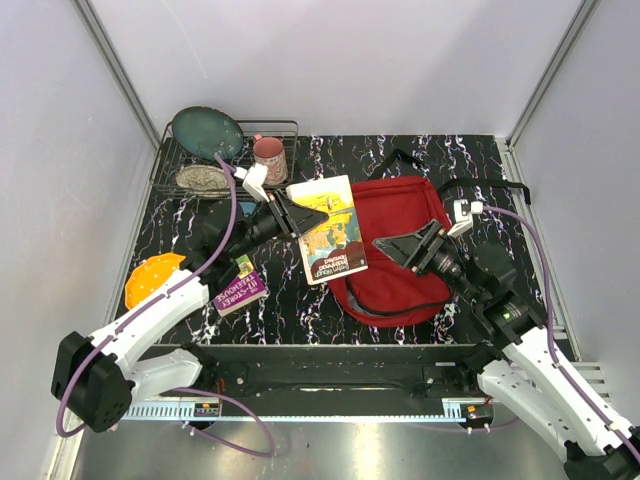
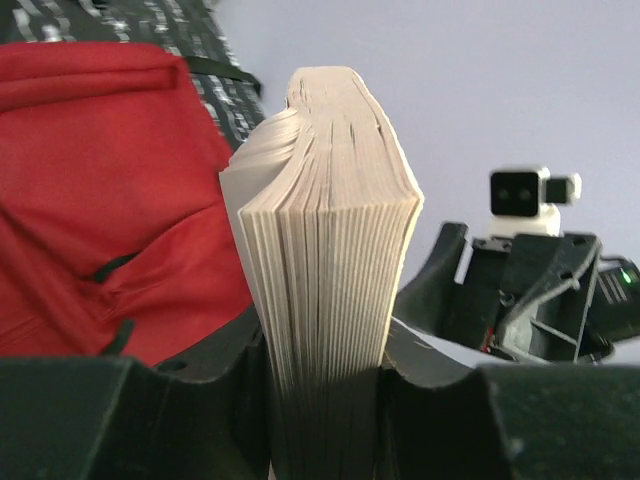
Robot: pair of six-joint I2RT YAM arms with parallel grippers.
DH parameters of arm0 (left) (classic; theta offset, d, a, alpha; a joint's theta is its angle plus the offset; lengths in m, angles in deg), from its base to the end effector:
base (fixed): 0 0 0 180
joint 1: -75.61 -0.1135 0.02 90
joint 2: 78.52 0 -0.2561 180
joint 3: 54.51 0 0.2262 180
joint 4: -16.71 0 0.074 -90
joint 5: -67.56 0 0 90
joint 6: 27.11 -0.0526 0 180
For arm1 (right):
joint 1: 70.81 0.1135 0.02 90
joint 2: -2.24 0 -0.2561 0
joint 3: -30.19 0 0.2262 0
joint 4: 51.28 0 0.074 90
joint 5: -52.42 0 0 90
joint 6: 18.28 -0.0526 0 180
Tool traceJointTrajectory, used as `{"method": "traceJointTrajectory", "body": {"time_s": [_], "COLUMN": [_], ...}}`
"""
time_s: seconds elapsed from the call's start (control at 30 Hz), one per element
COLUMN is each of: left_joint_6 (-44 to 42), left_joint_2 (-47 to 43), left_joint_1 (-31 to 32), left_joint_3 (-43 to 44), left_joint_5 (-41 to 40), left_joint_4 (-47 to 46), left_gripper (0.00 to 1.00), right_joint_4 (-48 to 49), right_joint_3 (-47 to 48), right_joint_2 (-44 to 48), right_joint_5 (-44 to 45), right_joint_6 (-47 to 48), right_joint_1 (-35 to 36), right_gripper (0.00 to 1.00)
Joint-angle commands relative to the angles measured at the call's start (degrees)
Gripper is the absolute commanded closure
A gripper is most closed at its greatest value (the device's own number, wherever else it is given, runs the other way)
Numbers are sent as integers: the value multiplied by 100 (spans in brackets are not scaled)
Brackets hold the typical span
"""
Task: Pack the student bag
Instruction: Adjust the book.
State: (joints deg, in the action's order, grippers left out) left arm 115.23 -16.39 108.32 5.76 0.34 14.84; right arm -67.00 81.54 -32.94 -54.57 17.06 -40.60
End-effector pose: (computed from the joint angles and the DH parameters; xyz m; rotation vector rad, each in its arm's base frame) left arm 0.1984 -0.1516 0.3326 0.0488 1.7744 -1.4347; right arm 0.1238 0.0899 0.3250 0.1114 1.7398 1.3625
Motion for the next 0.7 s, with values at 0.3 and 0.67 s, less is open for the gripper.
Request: {"method": "traceJointTrajectory", "body": {"time_s": [0.3,0.67], "left_joint_6": [1129,1868], "left_joint_2": [-52,423], "left_joint_1": [7,148], "left_joint_3": [-216,-674], "left_joint_5": [-1619,-1593], "left_joint_4": [-1305,-2563], "left_gripper": [100,100], "right_joint_4": [1008,2784], "right_joint_3": [-1450,-1602], "right_joint_2": [336,-656], "right_joint_5": [363,811], "right_joint_6": [-1643,-1803], "right_joint_1": [63,581], "right_gripper": [19,17]}}
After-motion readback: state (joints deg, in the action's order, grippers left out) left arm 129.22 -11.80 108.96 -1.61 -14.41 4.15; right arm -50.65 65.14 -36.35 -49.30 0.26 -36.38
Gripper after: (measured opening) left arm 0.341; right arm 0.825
